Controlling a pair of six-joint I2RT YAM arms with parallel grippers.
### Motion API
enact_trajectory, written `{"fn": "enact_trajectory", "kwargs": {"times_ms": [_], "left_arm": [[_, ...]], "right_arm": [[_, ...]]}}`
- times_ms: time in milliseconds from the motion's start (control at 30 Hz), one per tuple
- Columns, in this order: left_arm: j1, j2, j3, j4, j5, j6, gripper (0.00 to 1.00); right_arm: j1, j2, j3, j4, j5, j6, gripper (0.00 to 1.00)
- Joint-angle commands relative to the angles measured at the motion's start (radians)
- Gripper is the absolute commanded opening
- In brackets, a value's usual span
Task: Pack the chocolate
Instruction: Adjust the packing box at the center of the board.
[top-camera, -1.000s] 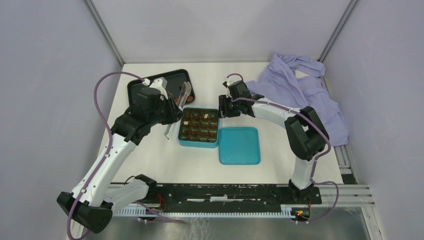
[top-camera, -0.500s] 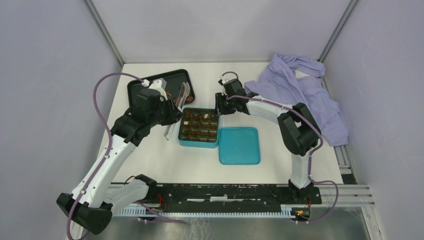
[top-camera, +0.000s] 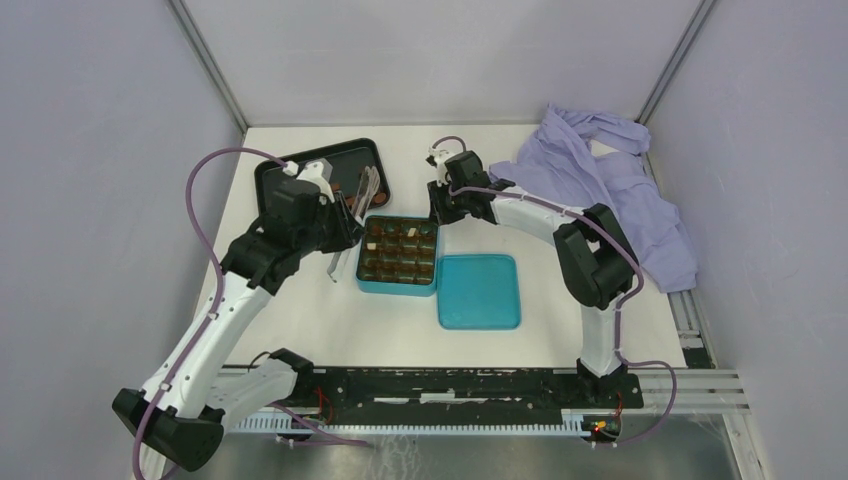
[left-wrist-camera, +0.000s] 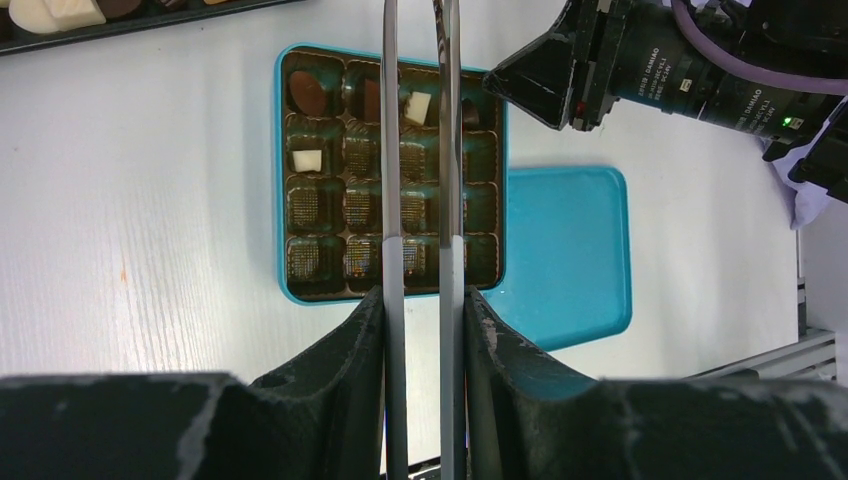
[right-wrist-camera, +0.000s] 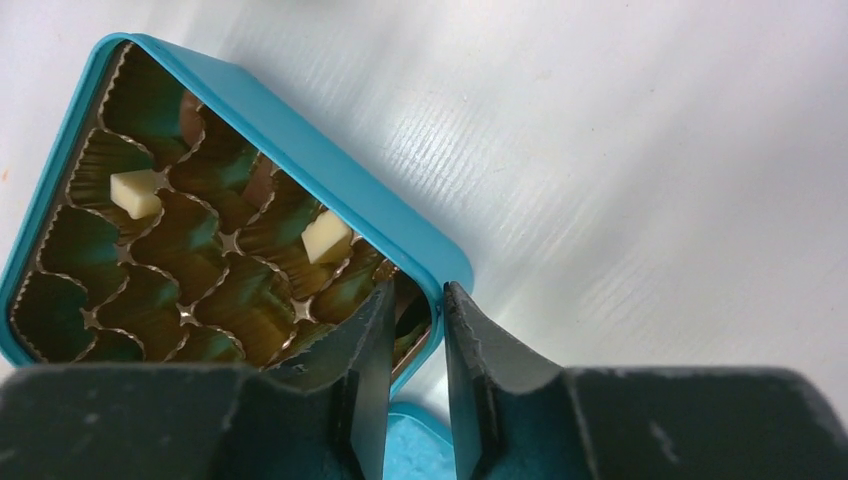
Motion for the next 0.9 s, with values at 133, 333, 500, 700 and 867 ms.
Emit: {"fn": "enact_trajectory", "kwargs": {"times_ms": [133,333,500,700,867], "left_arm": [[-0.005,-0.029,-0.001,0.049,0.006,-0.011,0.33],[-0.006,-0.038,0.0,0.049,0.004,-0.018,0.33],[-0.005,-0.044,0.01,0.049,0.002,-0.015,0.33],[-0.005,-0.049,0.016,0.036,-0.002,-0.013,0.33],[-0.005,-0.053,0.025,0.021,-0.012,-0.01,0.33]], "right_arm": [[0.003,0.053,0.102,-0.028,-0.068,-0.195,0.26],[0.004,0.085,0.174,-0.093,-0.136,-0.403,0.26],[0.002,0.087,0.195,-0.109,-0.152,-0.537,0.32],[0.003,0.093,0.196,-0.103,-0.203,-0.699,0.51],[0.002,0.115,0.211,-0.129,-0.23,-0.804,0.52]]}}
